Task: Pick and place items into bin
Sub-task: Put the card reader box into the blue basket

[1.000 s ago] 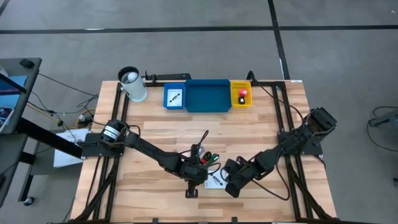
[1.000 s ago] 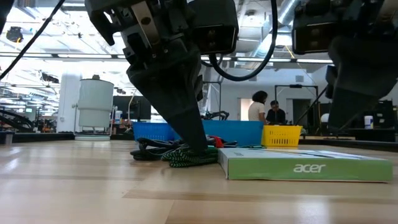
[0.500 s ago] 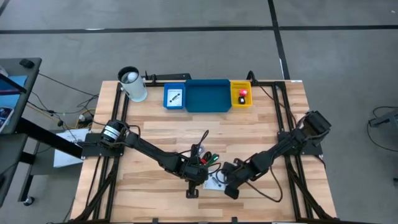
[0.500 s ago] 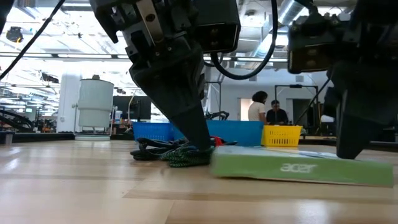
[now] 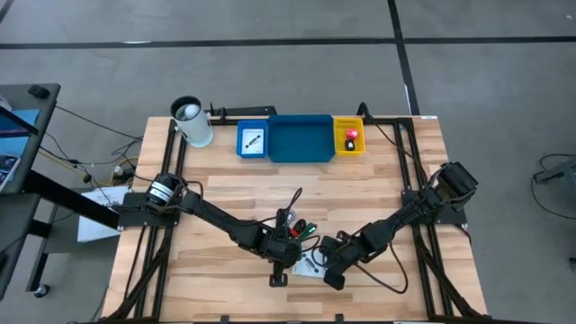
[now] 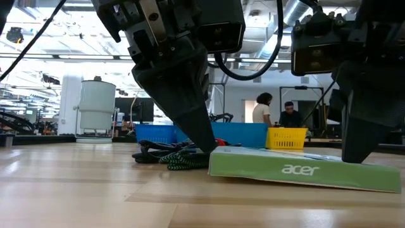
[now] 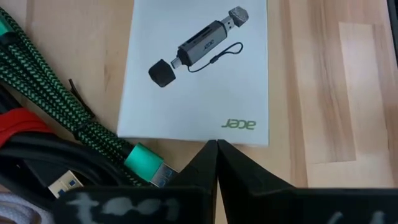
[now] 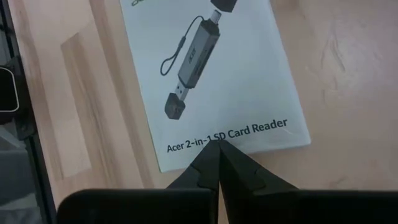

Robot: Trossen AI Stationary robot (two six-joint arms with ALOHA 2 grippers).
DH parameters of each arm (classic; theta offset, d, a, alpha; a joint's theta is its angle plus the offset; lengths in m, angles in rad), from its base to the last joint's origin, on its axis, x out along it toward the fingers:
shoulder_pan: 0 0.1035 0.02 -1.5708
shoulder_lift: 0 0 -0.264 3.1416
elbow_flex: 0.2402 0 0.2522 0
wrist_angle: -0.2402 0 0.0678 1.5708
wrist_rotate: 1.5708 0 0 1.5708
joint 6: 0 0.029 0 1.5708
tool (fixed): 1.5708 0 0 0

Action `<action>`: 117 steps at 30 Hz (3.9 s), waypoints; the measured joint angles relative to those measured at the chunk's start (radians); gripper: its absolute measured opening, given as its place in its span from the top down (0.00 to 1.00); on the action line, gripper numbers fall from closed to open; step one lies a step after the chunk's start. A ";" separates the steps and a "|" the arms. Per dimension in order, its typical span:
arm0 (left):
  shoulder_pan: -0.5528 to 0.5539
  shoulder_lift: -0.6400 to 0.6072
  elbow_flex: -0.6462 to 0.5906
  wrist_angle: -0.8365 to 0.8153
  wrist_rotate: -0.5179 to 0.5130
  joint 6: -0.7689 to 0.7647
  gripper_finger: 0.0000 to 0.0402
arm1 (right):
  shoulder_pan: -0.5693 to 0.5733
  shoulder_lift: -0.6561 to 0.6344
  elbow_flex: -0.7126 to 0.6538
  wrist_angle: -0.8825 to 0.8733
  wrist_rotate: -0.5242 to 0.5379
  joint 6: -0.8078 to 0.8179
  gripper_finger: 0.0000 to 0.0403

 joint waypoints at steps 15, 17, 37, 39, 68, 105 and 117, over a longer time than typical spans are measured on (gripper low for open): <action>0.000 0.000 0.000 -0.012 0.008 0.000 1.00 | 0.004 -0.001 -0.006 -0.088 -0.031 -0.017 1.00; 0.000 0.000 0.000 -0.012 0.009 0.000 1.00 | 0.004 -0.001 -0.006 -0.088 -0.033 -0.016 1.00; 0.014 0.000 0.000 -0.002 0.023 0.007 1.00 | -0.001 -0.096 -0.025 -0.142 0.115 -0.023 1.00; 0.014 0.000 0.000 -0.001 0.023 0.004 1.00 | -0.013 -0.124 -0.017 -0.122 0.139 -0.027 1.00; 0.021 0.000 0.000 -0.065 0.024 0.001 1.00 | -0.020 -0.075 -0.014 0.081 0.037 -0.111 1.00; -0.082 -0.261 0.000 -0.281 0.061 0.031 0.89 | -0.006 -0.077 -0.057 0.105 0.038 -0.086 1.00; -0.149 -0.261 0.000 -0.304 -0.082 0.162 0.63 | -0.006 -0.077 -0.057 0.150 0.038 -0.086 1.00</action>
